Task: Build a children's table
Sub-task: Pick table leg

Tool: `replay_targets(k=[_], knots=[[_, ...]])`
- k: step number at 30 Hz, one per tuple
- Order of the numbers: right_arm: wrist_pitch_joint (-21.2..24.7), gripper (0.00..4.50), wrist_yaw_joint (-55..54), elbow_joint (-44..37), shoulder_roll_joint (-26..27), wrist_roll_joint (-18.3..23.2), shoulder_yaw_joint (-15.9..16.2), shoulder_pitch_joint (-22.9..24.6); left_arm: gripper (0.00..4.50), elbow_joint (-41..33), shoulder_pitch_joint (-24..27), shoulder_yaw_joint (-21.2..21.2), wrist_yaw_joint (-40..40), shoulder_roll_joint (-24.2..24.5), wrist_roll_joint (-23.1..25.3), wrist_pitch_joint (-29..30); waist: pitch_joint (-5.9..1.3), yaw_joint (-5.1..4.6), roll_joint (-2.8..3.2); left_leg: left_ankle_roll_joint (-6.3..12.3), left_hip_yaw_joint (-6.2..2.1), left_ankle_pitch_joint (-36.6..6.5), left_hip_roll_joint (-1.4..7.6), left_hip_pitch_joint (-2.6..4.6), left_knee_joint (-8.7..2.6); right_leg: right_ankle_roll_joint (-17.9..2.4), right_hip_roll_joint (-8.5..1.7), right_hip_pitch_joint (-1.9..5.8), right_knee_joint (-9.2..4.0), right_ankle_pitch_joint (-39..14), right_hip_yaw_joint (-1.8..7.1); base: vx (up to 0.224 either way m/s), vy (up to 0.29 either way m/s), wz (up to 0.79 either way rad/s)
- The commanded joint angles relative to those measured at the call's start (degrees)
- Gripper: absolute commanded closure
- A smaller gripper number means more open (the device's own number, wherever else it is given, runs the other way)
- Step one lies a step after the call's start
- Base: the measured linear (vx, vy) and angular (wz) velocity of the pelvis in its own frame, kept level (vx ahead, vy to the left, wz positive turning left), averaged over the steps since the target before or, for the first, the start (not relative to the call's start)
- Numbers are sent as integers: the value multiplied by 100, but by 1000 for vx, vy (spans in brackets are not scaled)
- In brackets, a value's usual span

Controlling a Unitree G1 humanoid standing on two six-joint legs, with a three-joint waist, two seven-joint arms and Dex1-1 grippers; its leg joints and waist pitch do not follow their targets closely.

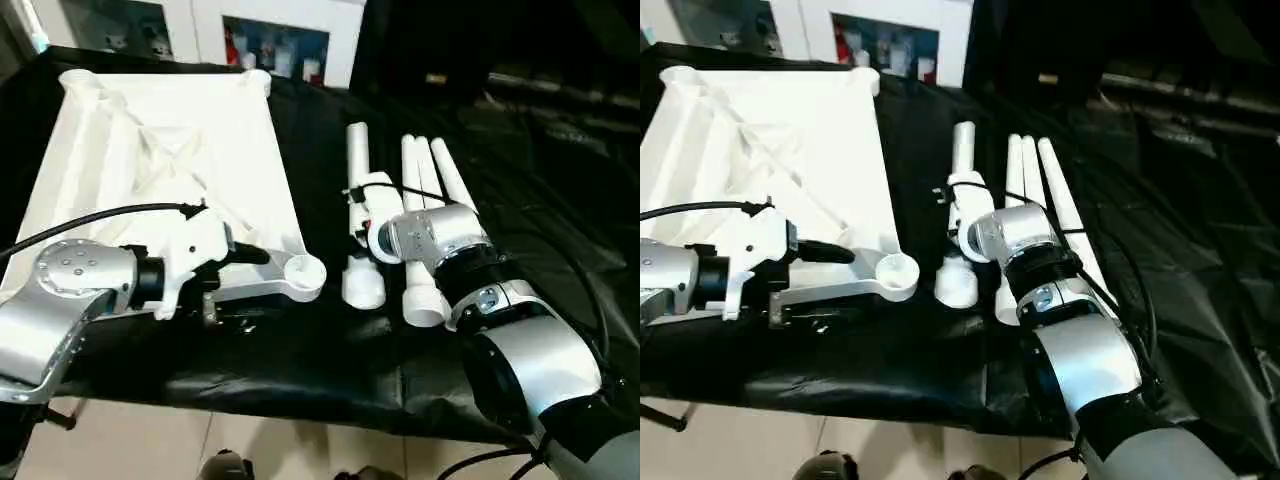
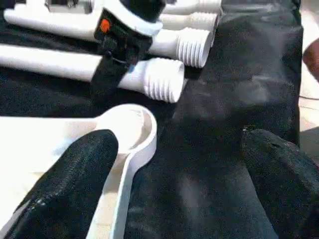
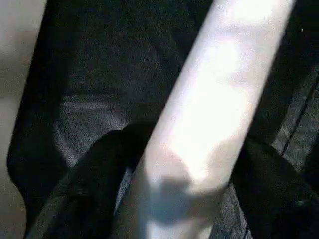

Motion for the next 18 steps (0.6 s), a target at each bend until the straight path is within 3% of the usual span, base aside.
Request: replay_targets(k=[1, 7, 8, 12, 18], knots=[[86, 151, -36, 241, -70, -32, -66, 144, 0, -201, -39, -129, 47, -61, -19, 32, -586, 6, 230, -334, -51, 627, 267, 120, -323, -1473, -442, 354, -191, 2065, 279, 0, 0, 0], [-101, 202, -206, 430, -162, -9, -258, 165, 0, -271, 45, -162, 188, -176, -3, -13, -595, 26, 230, -480, -62, 191, 279, 109, -337, -1390, -479, 354, -235, 1474, 292, 0, 0, 0], [-131, 204, -239, 452, -174, 6, -293, 164, 0, -279, 50, -164, 204, -188, -4, -7, -595, 42, 265, -497, -67, 158, 279, 116, -337, -1388, -483, 343, -232, 1436, 289, 0, 0, 0], [-241, 242, -378, 503, -215, 98, -473, 166, 0, -253, 35, -158, 298, -268, 26, -29, -578, 75, 249, -569, -70, -196, 289, 100, -349, -1353, -492, 325, -253, 1047, 300, 0, 0, 0], [-279, 264, -423, 259, -172, 331, -796, 233, 0, -185, -39, -88, 918, -537, 275, 20, -597, 98, 246, -542, -77, -224, 289, 96, -342, -1283, -478, 321, -247, 996, 296, 0, 0, 0]])
